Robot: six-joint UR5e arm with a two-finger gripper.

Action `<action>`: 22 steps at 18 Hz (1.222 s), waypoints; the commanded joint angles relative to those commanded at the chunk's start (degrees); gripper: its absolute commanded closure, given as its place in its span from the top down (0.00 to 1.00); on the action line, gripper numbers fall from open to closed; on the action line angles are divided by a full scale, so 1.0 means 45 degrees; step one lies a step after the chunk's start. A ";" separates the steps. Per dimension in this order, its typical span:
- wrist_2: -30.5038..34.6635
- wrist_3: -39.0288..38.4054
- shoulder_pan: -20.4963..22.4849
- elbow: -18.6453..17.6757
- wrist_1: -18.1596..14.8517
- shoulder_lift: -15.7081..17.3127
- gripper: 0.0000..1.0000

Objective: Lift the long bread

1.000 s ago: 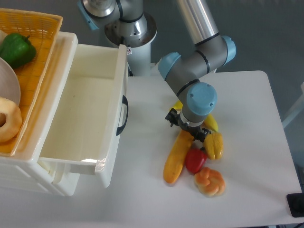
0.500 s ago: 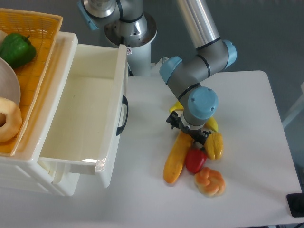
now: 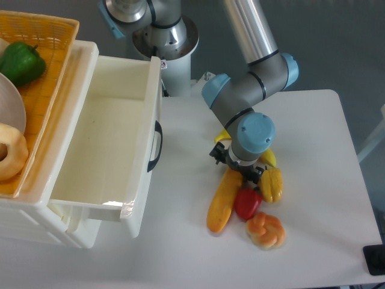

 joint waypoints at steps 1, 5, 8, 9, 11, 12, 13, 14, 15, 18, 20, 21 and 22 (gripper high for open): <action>0.0000 -0.0019 0.0000 0.0019 0.0000 0.0000 0.96; -0.0020 -0.0681 -0.0019 0.0097 0.0000 0.0000 0.74; -0.0020 -0.0879 -0.0020 0.0117 0.0000 0.0000 0.60; -0.0020 -0.0879 -0.0020 0.0137 0.0000 0.0000 0.54; -0.0039 -0.0918 -0.0020 0.0156 -0.0039 -0.0020 0.38; -0.0039 -0.0976 -0.0020 0.0195 -0.0058 -0.0020 0.26; -0.0039 -0.1015 -0.0020 0.0253 -0.0059 -0.0020 0.12; -0.0039 -0.1016 -0.0020 0.0273 -0.0078 -0.0020 0.06; -0.0039 -0.1016 -0.0020 0.0293 -0.0078 -0.0020 0.00; -0.0078 -0.1016 -0.0039 0.0468 -0.0117 -0.0039 0.00; -0.0059 -0.1016 -0.0039 0.0702 -0.0214 -0.0039 0.00; -0.0059 -0.1016 -0.0039 0.0800 -0.0234 -0.0020 0.00; -0.0059 -0.1016 -0.0058 0.0878 -0.0254 0.0000 0.00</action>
